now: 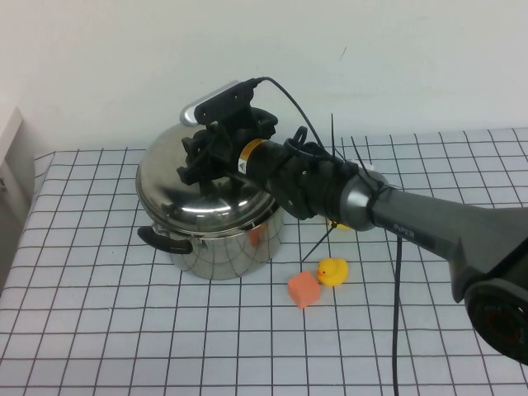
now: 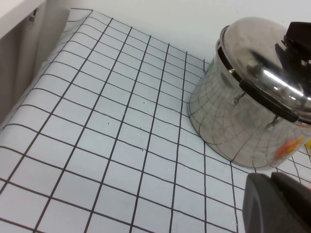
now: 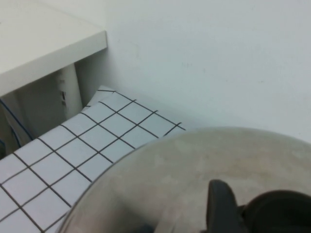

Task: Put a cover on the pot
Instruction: Place the pot lid on the pot

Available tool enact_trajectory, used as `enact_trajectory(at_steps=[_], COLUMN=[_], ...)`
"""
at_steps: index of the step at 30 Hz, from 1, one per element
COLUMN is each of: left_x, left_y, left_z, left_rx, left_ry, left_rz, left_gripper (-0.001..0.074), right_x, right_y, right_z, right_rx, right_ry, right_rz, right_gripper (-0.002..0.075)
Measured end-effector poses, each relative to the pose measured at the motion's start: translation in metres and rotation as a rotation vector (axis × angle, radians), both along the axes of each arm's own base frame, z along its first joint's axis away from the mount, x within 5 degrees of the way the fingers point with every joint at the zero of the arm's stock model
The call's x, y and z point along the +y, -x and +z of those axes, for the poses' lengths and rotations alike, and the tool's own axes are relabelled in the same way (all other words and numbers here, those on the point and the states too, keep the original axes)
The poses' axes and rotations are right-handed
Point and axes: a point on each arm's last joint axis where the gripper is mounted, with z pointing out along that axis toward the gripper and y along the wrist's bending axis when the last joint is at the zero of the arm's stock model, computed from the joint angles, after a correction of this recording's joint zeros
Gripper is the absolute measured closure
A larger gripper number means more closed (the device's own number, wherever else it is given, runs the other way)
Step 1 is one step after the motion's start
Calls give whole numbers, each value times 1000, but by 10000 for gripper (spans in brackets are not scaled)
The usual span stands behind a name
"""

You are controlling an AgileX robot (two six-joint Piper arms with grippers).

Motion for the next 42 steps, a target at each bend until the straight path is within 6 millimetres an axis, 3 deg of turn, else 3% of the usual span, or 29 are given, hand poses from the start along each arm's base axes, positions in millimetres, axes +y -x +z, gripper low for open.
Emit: enact_trajectory(at_steps=[16, 42], left_x=[0, 0], left_y=[0, 0], left_z=[0, 0], left_rx=[0, 0], left_ry=[0, 0], left_rz=[0, 0], left_gripper=[738, 738], right_x=[-6, -7], right_y=[-6, -6], right_z=[-12, -13], right_rx=[7, 28], right_ry=[16, 33], right_rz=[-12, -18], right_gripper=[387, 386])
